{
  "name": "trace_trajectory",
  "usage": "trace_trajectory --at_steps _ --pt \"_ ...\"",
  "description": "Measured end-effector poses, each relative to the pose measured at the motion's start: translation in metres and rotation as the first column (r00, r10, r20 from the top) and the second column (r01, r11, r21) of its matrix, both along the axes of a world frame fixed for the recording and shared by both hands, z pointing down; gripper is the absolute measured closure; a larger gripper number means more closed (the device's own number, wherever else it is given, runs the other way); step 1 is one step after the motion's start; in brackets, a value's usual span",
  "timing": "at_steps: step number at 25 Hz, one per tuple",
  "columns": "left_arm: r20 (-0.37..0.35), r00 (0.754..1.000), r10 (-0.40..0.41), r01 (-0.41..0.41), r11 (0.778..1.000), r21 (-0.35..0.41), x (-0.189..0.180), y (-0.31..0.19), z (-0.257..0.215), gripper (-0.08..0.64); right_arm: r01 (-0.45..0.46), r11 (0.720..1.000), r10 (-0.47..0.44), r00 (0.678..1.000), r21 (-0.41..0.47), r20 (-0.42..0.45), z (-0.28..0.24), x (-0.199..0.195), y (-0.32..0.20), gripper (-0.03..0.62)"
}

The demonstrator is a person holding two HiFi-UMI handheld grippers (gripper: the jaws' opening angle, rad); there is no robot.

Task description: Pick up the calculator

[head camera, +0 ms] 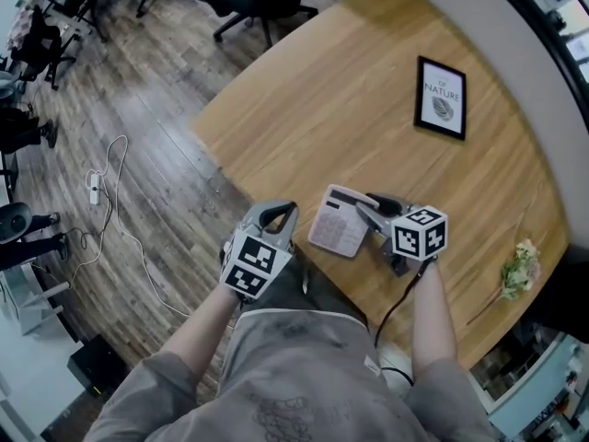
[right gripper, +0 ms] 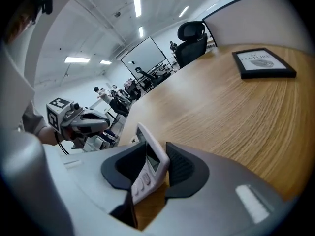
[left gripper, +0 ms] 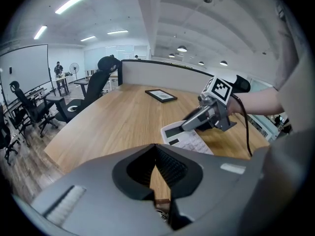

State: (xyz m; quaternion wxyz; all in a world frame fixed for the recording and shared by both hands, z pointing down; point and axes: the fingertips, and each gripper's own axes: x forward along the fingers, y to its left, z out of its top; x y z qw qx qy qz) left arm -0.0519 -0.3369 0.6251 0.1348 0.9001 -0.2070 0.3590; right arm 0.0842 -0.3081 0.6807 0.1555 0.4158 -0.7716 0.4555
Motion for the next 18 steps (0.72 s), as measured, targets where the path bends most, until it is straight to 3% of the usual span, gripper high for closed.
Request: trace_trajectory --at_steps 6,9,15,18 --pt "0.005 1.0 -0.002 0.002 1.0 -0.018 -0.007 0.006 0.005 0.558 -0.035 0.999 0.037 0.983 -0.012 0.178 -0.007 -0.009 0.022 0.52" --pt "0.002 1.0 -0.004 0.004 1.0 -0.013 -0.012 0.009 0.0 0.558 -0.074 0.997 0.072 0.971 0.0 0.227 -0.018 -0.016 0.026 0.537" --pt "-0.002 1.0 -0.014 0.014 1.0 0.014 -0.025 0.008 -0.019 0.558 -0.152 0.988 0.146 0.981 0.036 0.128 -0.042 -0.017 0.027 0.538" --pt "-0.013 0.999 -0.033 0.033 0.999 0.028 -0.034 0.008 -0.036 0.558 -0.227 0.972 0.22 0.97 0.063 0.106 -0.067 -0.013 0.026 0.538"
